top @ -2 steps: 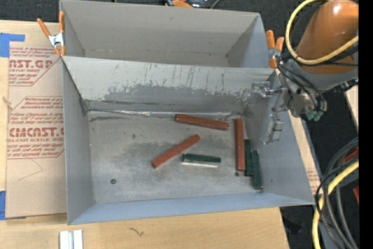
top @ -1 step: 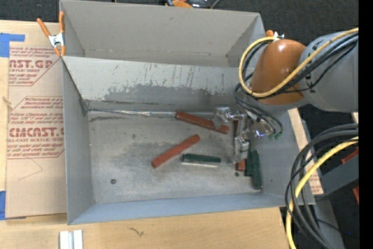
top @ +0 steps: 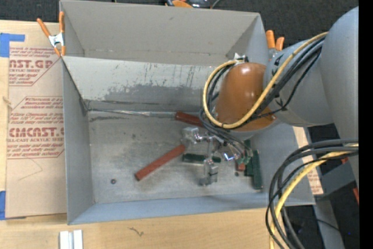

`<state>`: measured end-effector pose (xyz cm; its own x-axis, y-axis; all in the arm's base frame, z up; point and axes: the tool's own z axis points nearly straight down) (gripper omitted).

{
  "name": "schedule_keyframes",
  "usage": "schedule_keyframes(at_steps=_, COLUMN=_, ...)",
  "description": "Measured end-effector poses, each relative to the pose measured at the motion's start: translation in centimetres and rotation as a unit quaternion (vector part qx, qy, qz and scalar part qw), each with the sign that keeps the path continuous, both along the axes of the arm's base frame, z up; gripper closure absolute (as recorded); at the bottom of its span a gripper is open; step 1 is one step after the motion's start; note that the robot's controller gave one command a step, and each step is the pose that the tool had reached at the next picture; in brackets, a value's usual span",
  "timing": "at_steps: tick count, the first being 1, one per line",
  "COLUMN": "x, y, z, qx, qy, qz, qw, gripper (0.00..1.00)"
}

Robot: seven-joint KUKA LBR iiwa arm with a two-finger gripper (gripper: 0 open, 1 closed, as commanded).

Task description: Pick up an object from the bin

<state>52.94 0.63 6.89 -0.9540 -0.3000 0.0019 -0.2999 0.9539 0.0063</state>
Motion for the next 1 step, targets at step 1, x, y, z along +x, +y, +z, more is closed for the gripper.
schedule_keyframes(at_steps=1, x=0.22, y=-0.52, z=0.13, qx=-0.002, qy=-0.0021, qz=-0.003, qw=1.0000, gripper=1.00)
